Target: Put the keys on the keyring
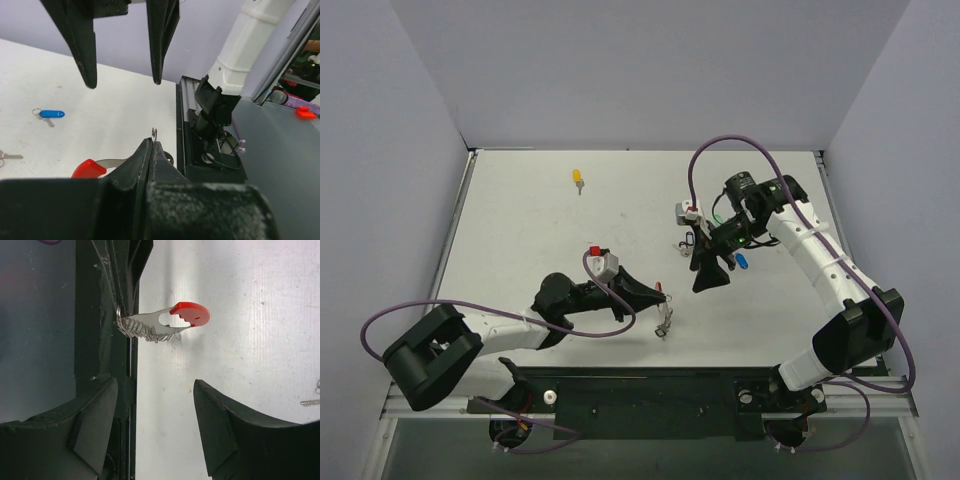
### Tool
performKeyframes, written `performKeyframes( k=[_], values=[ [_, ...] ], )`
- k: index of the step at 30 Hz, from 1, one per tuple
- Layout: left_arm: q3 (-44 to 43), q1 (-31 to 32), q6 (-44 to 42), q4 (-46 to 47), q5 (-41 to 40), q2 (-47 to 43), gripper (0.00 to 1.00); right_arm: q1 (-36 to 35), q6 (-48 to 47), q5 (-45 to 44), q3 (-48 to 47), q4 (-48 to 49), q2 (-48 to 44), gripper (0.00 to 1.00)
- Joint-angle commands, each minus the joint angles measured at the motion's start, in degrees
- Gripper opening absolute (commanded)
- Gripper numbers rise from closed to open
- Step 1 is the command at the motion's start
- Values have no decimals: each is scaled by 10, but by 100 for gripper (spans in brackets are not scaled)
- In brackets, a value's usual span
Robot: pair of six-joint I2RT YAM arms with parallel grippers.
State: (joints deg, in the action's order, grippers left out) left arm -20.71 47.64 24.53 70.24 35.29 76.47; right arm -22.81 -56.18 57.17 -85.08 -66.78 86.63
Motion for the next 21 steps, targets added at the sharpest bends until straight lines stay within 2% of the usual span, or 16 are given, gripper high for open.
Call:
performKeyframes(
  k=[1, 5, 13, 21],
  values=[
    [-23, -14, 24, 46, 75, -39, 0, 0, -36, 50, 18, -22, -15, 57],
    [-37, -25, 46, 41, 113, -47, 0, 1, -41, 59, 22, -23, -19, 57],
    [-46, -38, 105, 96, 135, -40, 0, 7, -48, 66, 27, -23, -22, 57],
    [-55, -38, 117, 102, 142, -36, 0, 11, -53, 68, 30, -23, -24, 57]
  ],
)
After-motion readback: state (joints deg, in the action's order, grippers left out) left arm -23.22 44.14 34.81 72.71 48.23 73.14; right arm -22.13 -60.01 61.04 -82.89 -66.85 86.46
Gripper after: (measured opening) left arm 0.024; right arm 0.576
